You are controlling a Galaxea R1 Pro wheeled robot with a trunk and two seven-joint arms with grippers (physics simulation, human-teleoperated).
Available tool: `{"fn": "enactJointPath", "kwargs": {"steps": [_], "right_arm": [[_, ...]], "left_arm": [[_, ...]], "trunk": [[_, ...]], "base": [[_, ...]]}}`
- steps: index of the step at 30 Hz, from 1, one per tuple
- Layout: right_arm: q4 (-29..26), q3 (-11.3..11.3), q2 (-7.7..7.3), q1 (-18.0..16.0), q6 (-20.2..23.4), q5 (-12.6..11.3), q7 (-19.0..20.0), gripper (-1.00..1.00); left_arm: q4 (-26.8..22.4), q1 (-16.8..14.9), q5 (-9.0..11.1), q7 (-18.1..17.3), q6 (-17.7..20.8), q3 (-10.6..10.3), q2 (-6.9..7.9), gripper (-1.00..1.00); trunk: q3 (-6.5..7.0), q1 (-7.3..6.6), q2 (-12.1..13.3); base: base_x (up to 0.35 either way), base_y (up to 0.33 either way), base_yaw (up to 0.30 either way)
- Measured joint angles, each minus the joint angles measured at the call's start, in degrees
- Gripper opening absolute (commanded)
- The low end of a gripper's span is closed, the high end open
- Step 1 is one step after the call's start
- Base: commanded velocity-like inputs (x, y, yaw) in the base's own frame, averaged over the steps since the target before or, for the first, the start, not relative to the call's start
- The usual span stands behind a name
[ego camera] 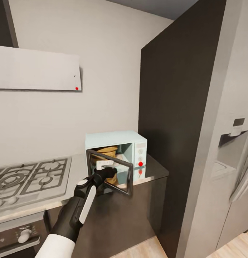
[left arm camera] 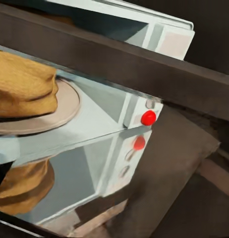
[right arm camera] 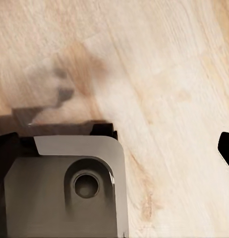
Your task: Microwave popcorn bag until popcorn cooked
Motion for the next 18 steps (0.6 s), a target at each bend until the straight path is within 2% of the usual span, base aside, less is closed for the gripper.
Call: {"fn": "enactJointPath", "kwargs": {"steps": [2, 5, 7, 18], "right_arm": [[0.0, 0.0, 0.01, 0.0, 0.0, 0.0, 0.0, 1.00], [0.0, 0.0, 0.01, 0.0, -0.1, 0.0, 0.0, 1.00], [0.0, 0.0, 0.01, 0.0, -0.1, 0.0, 0.0, 1.00], [0.0, 0.0, 0.06, 0.0, -0.1, 0.0, 0.0, 1.00]], "left_arm": [[0.1, 0.0, 0.0, 0.0, 0.0, -0.6, 0.00, 1.00], [0.1, 0.0, 0.0, 0.5, 0.0, -5.2, 0.00, 1.00], [0.1, 0.0, 0.1, 0.9, 0.0, -6.9, 0.00, 1.00], [0.1, 0.0, 0.2, 1.1, -0.1, -7.9, 0.00, 1.00]], "trunk": [[0.00, 0.00, 0.0], [0.00, 0.00, 0.0], [0.00, 0.00, 0.0], [0.00, 0.02, 0.0]], "base": [[0.296, 0.001, 0.000], [0.276, 0.000, 0.000], [0.243, 0.000, 0.000], [0.157, 0.000, 0.000]]}}
